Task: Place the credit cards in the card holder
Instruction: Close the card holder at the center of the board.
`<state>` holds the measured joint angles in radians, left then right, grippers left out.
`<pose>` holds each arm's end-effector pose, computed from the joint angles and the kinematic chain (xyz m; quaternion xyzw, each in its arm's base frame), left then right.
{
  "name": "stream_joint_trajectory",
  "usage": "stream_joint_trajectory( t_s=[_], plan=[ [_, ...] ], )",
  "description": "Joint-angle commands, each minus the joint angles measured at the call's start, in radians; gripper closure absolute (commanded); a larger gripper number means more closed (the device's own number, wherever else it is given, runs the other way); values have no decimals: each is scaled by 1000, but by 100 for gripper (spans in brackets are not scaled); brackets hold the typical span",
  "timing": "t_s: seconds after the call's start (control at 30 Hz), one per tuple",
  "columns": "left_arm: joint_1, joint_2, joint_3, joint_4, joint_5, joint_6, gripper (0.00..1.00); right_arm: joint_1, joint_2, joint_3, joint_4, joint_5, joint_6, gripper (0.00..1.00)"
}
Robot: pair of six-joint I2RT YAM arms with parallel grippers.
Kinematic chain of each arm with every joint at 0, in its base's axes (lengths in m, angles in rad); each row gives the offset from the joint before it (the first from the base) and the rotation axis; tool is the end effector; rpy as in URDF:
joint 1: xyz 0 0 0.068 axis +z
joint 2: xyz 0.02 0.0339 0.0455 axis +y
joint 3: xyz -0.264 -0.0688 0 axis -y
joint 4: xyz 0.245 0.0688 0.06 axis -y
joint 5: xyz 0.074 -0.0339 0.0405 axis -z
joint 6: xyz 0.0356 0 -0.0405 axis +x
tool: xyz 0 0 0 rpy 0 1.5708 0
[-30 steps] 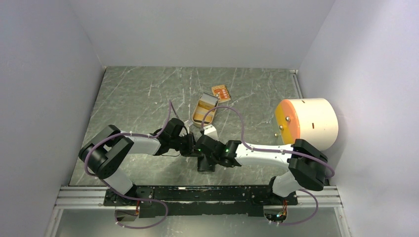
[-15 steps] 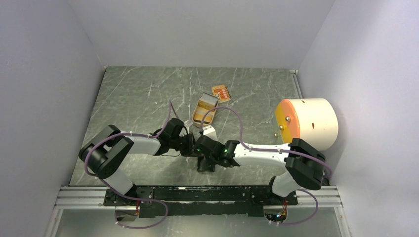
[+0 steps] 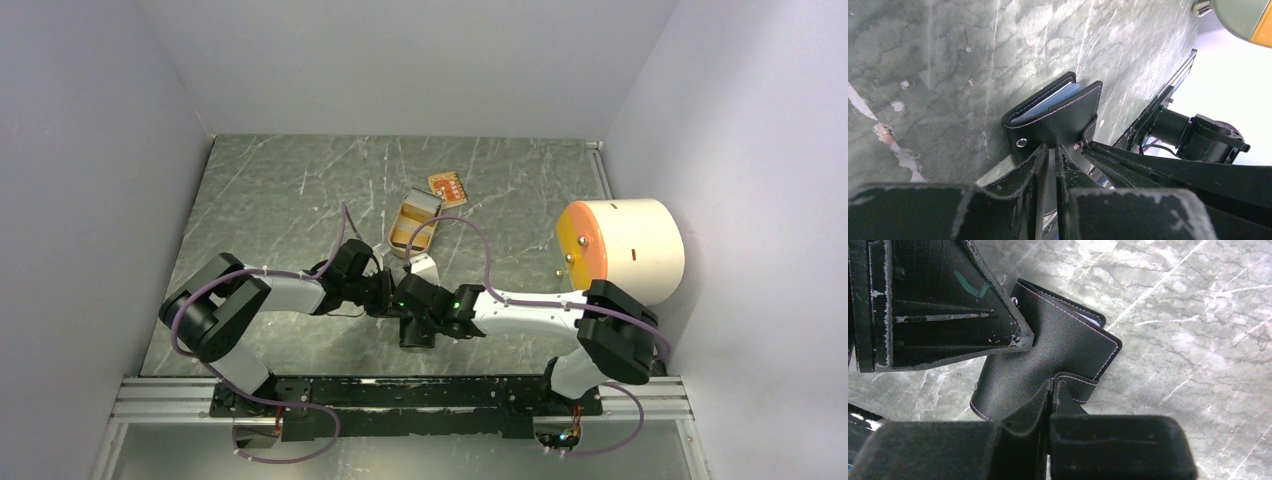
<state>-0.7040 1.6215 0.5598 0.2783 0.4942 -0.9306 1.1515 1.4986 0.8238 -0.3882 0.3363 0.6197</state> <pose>0.2024 -0.1940 0.1181 -0.0080 0.9003 -0.4258 0.0898 0.1256 0.2529 0.1766 -0.2102 0.9318 0.0892 0.2821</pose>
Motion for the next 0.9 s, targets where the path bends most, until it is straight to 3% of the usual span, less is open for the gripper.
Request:
stream_joint_trajectory(
  t_s=[0.0, 0.6, 0.87],
  plan=[
    [-22, 23, 1, -33, -16, 18, 82, 12, -9, 19, 73, -10, 23, 100],
    [-23, 22, 0, -30, -18, 15, 83, 14, -47, 8, 65, 20, 35, 100],
    [-23, 21, -1, -31, -19, 16, 83, 15, -14, -8, 110, -40, 40, 100]
  ],
)
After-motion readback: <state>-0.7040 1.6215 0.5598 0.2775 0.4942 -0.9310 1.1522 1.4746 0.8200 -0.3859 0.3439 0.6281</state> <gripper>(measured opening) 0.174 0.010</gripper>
